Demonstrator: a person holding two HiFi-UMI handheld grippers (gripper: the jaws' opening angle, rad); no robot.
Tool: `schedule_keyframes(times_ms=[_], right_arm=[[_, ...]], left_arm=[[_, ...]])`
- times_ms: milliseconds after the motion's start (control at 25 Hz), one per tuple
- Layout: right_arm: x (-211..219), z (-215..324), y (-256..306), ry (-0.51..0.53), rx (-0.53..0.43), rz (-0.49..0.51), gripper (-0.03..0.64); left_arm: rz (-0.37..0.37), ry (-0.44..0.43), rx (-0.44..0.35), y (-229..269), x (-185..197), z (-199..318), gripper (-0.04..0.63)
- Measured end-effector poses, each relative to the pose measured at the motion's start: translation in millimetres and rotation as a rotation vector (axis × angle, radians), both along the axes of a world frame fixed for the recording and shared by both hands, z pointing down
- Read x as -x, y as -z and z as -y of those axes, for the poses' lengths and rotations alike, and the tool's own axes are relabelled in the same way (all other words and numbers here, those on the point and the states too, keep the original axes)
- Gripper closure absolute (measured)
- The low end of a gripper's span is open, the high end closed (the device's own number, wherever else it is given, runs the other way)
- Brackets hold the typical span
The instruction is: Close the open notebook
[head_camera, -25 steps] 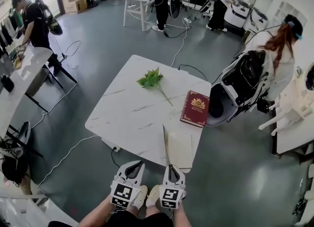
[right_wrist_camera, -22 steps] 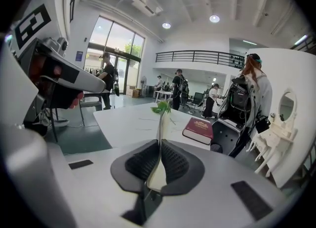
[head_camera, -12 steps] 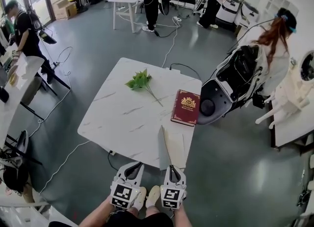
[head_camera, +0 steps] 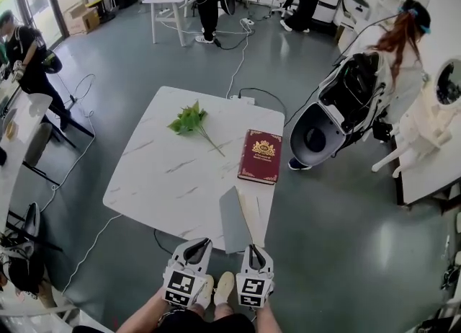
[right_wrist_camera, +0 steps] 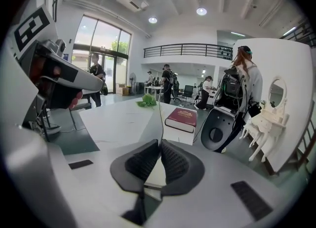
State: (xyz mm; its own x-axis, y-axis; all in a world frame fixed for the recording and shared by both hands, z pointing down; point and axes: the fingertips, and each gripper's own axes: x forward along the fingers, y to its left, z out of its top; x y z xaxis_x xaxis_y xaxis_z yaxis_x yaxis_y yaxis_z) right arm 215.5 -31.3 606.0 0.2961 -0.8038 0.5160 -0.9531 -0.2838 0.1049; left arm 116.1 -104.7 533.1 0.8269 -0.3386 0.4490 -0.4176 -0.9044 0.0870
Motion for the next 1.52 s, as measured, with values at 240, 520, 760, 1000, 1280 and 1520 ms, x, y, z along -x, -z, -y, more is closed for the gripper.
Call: schedule_keyframes(times_ms=[240, 520, 760, 1000, 1280, 1520], right_arm=[[-24.7, -7.2, -14.7, -0.053, 0.018, 0.026, 0.578], [-46.2, -12.6, -41.2, -0.094, 0.037, 0.064, 0.577], [-58.8, -16.4, -66.9, -0.114, 0.06, 0.106, 0.577], [-68.6, -17.5, -93.5, -0.122, 0.081, 0.144, 0.575], [-73.8, -17.8, -116.3, -0.127, 0.095, 0.177, 0.574], [-75.5, -15.8, -119.7, -0.131, 0.076, 0.173, 0.572]], left_arm=[[0.018, -0.036, 0.013, -9.9, -24.2, 0.7, 0.563], [0.041, -0.061, 0.032, -31.7, -47.7, 1.1, 0.563], [0.064, -0.066, 0.064, -56.9, -61.8, 0.3, 0.563], [0.089, -0.058, 0.09, -82.9, -72.7, 3.4, 0.563], [0.115, -0.061, 0.119, -105.4, -83.6, 2.6, 0.563], [0.129, -0.07, 0.138, -122.5, -86.5, 0.0, 0.563]])
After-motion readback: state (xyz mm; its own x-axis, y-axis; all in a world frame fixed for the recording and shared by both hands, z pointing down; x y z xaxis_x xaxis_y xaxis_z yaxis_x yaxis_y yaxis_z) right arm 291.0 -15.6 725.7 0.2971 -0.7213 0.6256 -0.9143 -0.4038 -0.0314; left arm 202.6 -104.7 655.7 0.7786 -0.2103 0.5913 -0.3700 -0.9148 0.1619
